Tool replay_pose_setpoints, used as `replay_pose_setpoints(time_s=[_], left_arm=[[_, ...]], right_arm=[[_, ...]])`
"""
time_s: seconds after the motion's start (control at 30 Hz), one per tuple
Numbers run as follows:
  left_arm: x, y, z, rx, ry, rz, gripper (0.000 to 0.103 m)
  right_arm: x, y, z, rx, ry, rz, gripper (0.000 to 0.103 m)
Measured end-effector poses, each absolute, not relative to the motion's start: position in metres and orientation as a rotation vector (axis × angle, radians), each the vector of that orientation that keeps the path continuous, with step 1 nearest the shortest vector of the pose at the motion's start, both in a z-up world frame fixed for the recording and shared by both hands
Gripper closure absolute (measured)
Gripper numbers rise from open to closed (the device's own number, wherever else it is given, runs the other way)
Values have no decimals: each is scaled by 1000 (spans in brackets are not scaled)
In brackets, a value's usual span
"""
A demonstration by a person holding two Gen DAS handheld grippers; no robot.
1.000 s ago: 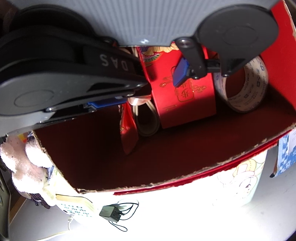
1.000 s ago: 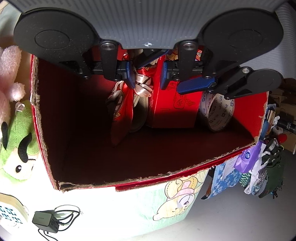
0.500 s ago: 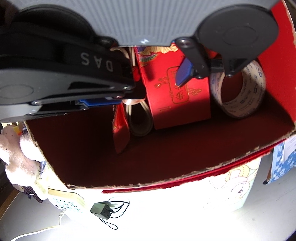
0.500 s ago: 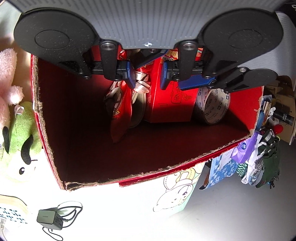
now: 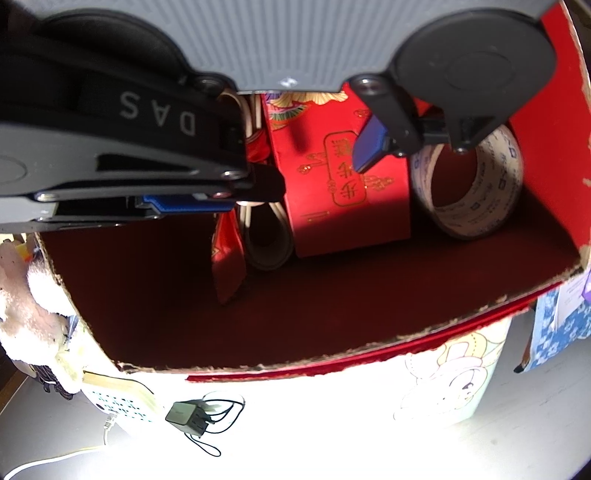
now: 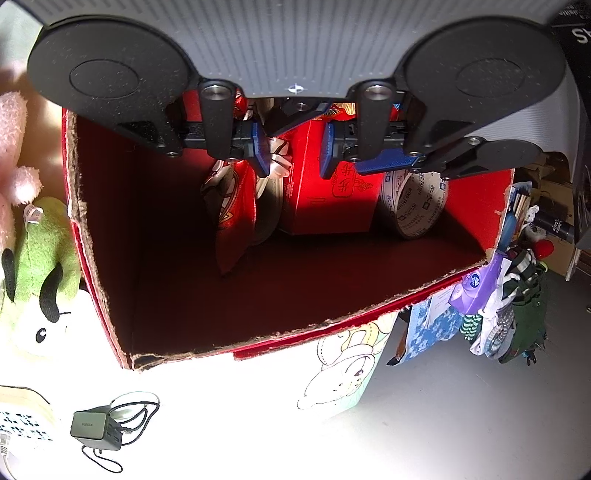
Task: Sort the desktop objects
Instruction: 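Withdraw the right gripper up out of the red box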
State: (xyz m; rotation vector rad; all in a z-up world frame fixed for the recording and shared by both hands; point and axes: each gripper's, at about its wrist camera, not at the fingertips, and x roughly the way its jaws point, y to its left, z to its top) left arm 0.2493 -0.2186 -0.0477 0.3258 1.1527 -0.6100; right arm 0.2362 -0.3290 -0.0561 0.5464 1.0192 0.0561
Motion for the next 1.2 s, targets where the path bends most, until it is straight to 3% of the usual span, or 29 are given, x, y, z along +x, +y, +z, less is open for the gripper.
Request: replay_pose_setpoints(time_s=[1.2], left_arm=[[254,-216,-49,327,1117,-543,30]], right_arm=[[232,-327,-54,520,989,18,70]])
